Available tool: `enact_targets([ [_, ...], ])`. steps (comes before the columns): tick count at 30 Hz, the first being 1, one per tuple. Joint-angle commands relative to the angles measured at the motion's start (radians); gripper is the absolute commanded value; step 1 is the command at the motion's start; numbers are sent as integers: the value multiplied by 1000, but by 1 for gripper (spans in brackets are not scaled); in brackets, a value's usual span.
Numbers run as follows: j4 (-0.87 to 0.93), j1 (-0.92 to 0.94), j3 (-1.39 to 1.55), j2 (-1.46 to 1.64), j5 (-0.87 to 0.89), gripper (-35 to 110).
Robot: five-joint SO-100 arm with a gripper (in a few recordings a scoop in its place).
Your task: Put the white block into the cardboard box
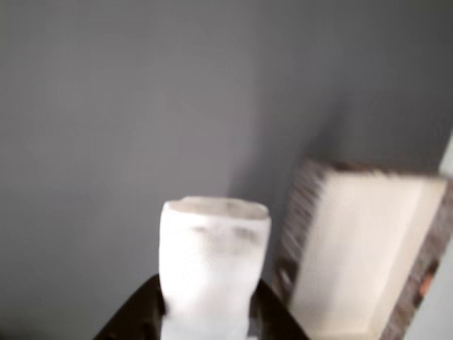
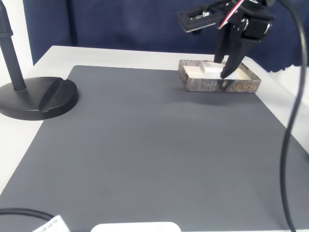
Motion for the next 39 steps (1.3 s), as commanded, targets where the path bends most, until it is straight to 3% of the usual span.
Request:
enact_targets([
  [1,2,107,-147,-71,51,-2],
  [18,46,308,-627,-436,195,-2],
  [39,67,368,-822,-687,321,-2],
])
